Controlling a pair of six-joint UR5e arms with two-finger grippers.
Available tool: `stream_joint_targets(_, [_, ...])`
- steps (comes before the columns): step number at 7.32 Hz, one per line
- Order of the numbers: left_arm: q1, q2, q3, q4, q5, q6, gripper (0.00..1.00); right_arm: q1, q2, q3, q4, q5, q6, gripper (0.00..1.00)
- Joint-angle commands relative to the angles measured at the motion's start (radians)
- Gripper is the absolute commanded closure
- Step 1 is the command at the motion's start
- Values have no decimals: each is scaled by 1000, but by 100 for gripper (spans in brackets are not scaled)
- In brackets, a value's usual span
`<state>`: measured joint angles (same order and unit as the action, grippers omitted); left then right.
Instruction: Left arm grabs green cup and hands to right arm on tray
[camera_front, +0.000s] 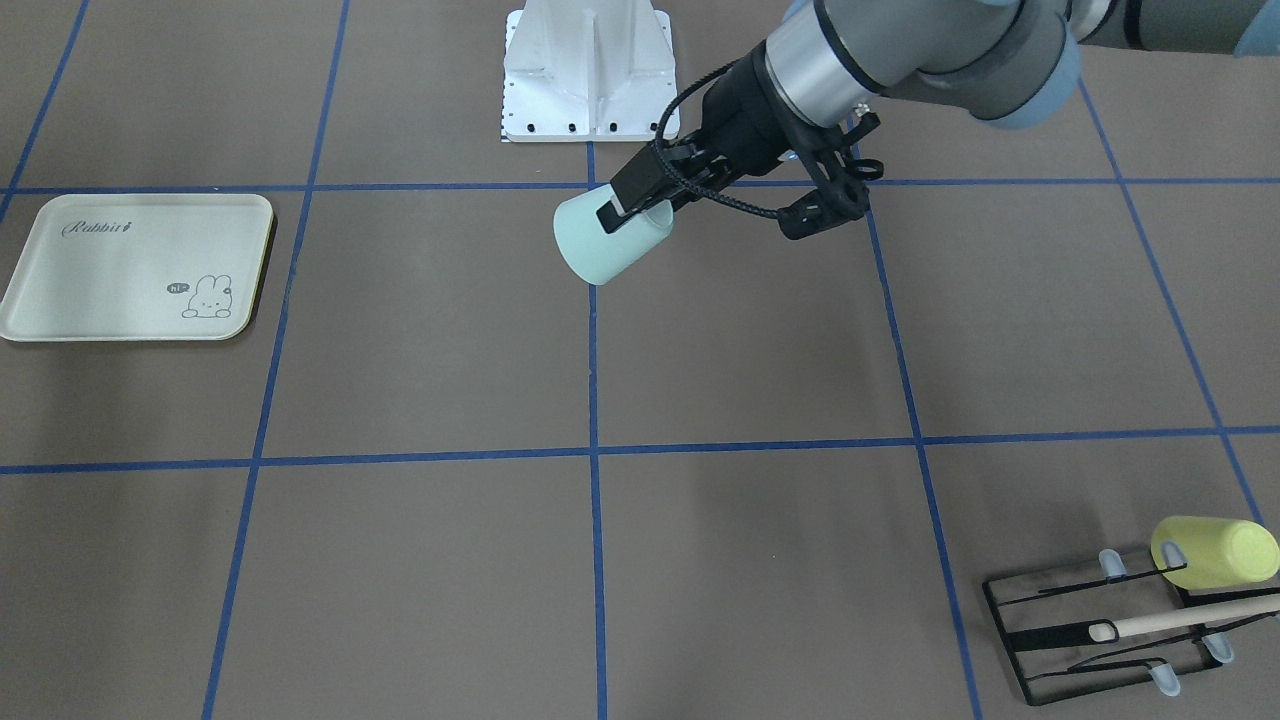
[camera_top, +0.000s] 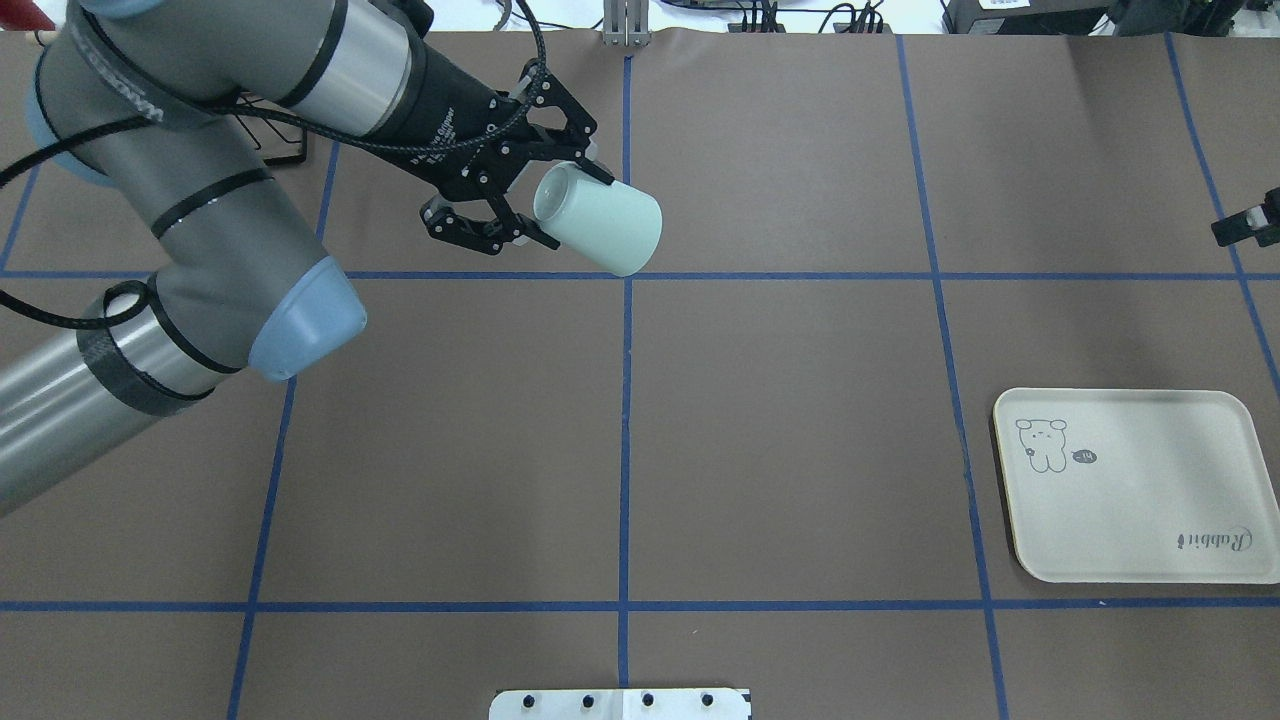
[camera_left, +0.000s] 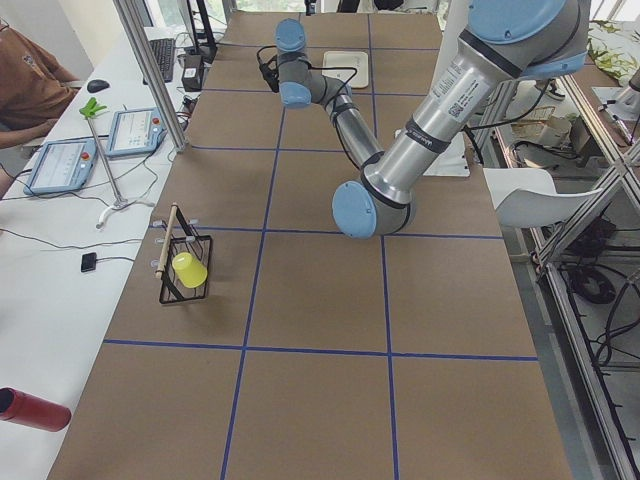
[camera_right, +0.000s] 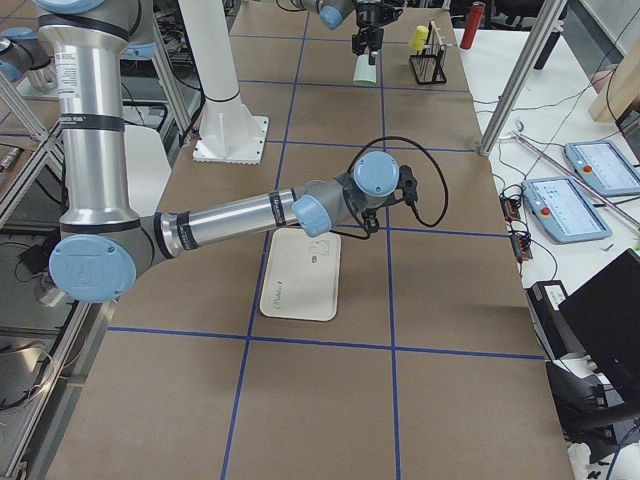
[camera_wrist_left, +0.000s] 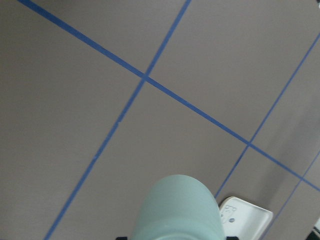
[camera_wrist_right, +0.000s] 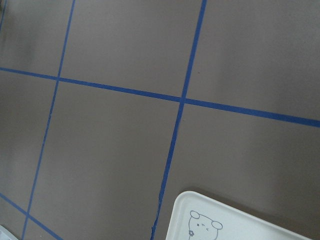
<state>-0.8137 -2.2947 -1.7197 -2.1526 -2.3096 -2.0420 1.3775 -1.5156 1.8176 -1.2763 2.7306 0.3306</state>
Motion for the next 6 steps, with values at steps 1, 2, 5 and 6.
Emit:
stream_joint_targets(1, [53,-17,37,-33,105,-40,100,-99,160,-49,-1,-178,115,6])
stream_joint_targets(2, [85,-17,35,-38,178,-55,100,-136,242,-67,-1,-228,246,6])
stream_joint_targets(5, [84,-6,66,-215,220,-212,100,-241,383,-67,0,-246,612,3])
stream_joint_targets(6, [84,6,72,-286,248,-268,100,-256,402,-58,2,-246,713,3])
